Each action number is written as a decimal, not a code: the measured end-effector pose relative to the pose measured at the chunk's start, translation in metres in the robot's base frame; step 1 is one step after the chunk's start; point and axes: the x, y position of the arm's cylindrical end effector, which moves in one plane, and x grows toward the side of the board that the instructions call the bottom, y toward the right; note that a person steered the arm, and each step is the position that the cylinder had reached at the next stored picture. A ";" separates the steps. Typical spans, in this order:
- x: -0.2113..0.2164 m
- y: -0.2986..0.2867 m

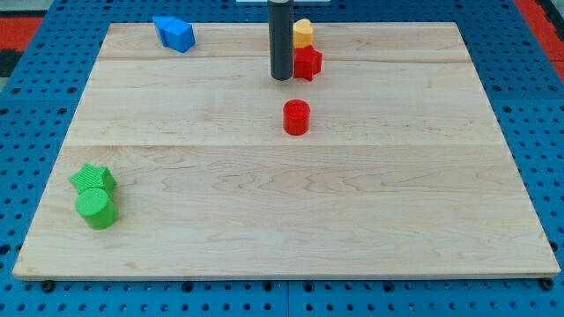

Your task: Push the red circle diagonal to the bottom left of the red star

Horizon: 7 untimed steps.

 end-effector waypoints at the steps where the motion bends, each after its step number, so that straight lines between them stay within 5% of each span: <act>1: -0.006 0.025; 2: -0.005 0.056; 5: 0.121 0.088; 7: 0.118 -0.041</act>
